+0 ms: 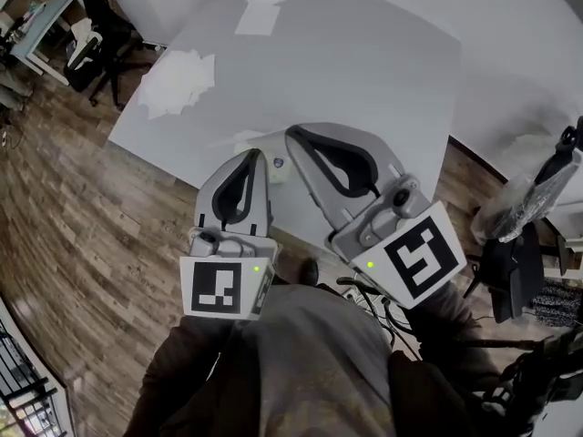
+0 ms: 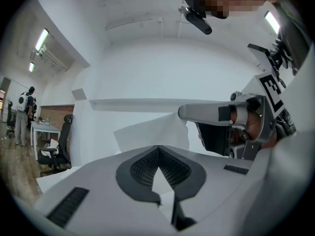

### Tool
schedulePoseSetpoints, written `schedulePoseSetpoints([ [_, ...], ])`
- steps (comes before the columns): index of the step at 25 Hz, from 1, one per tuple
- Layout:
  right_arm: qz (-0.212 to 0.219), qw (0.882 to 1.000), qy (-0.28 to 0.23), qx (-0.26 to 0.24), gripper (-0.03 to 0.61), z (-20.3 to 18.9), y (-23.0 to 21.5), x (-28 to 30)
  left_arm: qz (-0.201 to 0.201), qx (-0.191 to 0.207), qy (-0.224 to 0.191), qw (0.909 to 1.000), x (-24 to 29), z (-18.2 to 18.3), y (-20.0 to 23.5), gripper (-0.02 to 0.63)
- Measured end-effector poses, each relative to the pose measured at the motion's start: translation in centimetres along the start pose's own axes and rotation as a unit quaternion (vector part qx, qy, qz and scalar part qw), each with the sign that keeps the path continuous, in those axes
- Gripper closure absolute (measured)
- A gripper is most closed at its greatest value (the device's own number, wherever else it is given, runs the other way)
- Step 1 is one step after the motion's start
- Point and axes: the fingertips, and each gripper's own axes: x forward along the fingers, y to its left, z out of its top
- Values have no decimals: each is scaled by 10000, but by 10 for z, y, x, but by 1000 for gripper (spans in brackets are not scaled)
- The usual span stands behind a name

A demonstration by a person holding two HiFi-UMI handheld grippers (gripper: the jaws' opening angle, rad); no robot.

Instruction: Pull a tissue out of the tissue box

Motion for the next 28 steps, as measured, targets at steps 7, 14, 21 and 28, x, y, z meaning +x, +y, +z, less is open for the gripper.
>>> schedulePoseSetpoints([
  [7,-325,9994,-111,42,577,-3,10,6,-112,150,-89,9998,-14,10,13,615],
  [14,-575,9979,-281,37,577,2,27,19,-459,276,-216,9983,-20,21,23,615],
  [21,-846,9963,-149,74,577,2,28,18,-604,314,-347,9971,-23,33,26,615],
  [28,-886,9956,-288,-95,577,11,28,12,-624,281,-412,9968,-26,38,24,615],
])
